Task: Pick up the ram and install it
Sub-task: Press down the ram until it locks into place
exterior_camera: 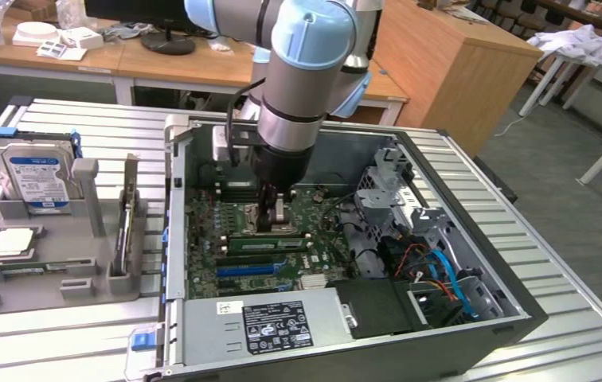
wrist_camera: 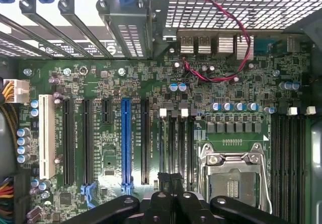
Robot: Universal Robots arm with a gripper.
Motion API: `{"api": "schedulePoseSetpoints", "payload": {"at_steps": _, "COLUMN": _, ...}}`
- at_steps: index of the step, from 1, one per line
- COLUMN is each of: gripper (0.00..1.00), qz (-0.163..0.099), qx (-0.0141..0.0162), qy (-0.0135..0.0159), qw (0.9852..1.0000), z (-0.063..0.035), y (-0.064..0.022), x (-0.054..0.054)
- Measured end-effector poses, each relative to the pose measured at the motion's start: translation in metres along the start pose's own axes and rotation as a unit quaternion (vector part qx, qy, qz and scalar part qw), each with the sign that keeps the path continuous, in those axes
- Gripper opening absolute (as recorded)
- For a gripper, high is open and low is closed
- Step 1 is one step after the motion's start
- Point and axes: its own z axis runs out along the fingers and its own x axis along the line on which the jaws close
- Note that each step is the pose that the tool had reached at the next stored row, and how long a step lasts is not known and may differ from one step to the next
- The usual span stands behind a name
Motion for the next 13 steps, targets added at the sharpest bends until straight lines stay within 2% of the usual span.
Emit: {"api": "schedulePoseSetpoints", "payload": {"at_steps": 13, "gripper": 0.10, "qz": 0.000, "qx": 0.0000, "qy": 0.0000, "qw": 1.0000, "z": 0.0017, "y": 0.0023, "x": 0.0001}}
